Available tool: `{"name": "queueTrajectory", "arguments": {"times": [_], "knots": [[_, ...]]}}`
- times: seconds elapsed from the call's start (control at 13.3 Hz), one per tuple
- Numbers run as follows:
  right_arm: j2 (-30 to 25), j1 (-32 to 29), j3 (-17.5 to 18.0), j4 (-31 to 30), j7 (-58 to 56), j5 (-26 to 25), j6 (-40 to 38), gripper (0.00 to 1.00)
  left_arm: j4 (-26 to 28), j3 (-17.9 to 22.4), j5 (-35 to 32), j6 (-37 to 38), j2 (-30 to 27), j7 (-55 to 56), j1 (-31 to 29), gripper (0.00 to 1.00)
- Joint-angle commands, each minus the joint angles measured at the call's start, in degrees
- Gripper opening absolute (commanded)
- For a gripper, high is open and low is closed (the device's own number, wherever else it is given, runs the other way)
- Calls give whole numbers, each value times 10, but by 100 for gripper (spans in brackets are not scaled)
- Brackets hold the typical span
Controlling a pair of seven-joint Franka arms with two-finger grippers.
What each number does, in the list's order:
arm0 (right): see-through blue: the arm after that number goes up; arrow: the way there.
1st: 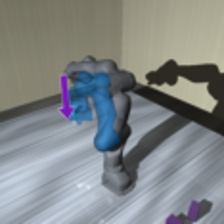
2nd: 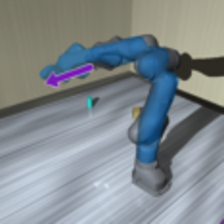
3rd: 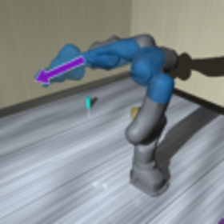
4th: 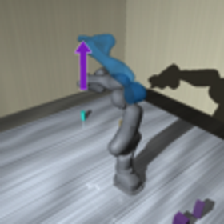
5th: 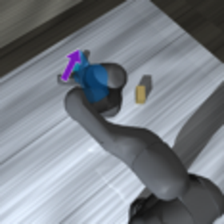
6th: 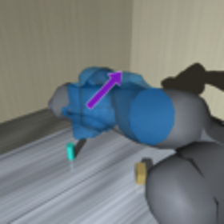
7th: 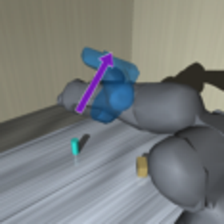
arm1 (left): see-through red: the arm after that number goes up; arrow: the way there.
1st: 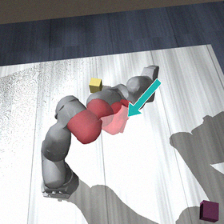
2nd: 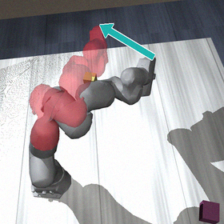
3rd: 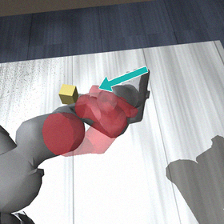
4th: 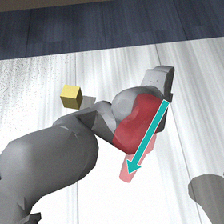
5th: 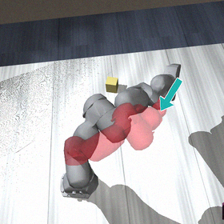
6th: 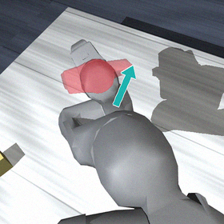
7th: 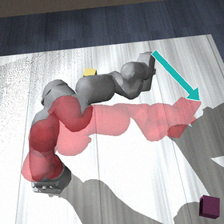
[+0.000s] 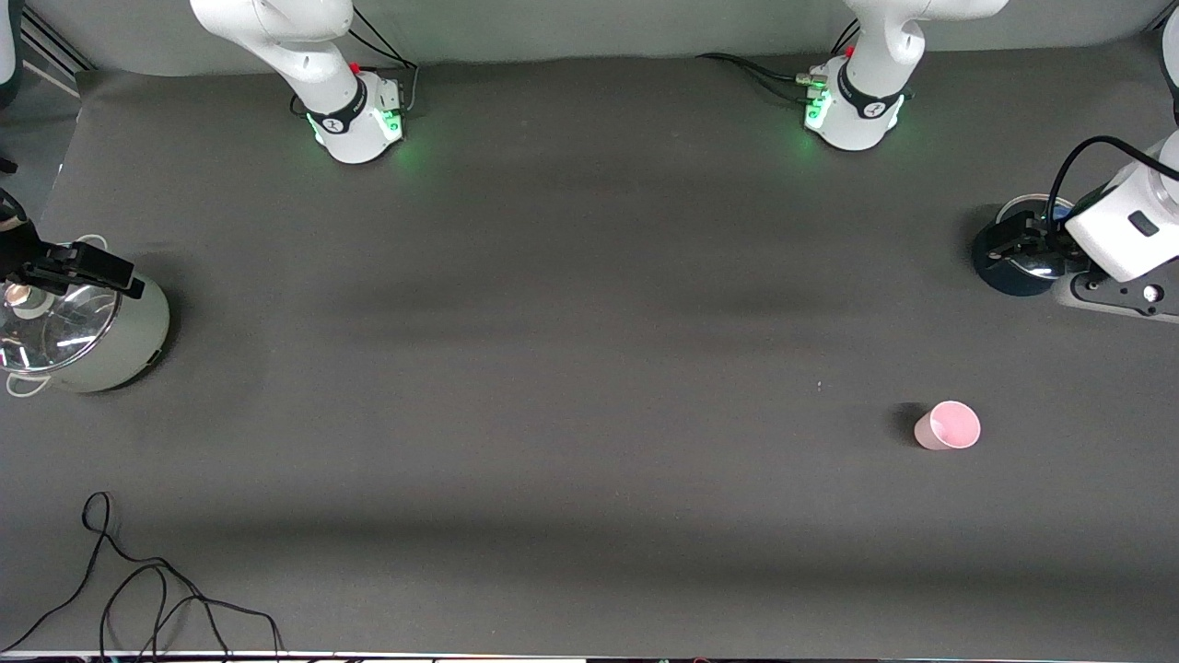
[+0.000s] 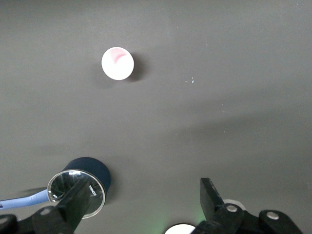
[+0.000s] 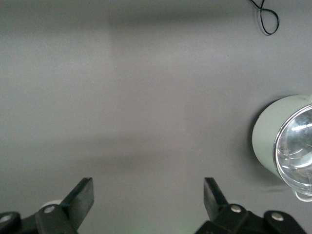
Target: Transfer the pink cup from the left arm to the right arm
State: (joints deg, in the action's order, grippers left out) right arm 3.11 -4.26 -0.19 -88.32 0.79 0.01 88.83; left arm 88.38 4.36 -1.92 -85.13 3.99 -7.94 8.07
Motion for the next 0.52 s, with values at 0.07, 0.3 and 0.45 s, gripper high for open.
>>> {"name": "queueTrajectory", "arguments": {"times": [0.07, 0.3, 0.45], "knots": [[5, 1, 3, 13, 9, -6, -9, 100, -15, 1, -3, 5, 8, 6, -1, 100], [6, 0, 3, 16, 9, -6, -8, 100, -14, 1, -1, 6, 8, 1, -2, 100], [6, 0, 3, 15, 10, -6, -8, 100, -15, 1, -2, 7, 8, -3, -8, 100]]}}
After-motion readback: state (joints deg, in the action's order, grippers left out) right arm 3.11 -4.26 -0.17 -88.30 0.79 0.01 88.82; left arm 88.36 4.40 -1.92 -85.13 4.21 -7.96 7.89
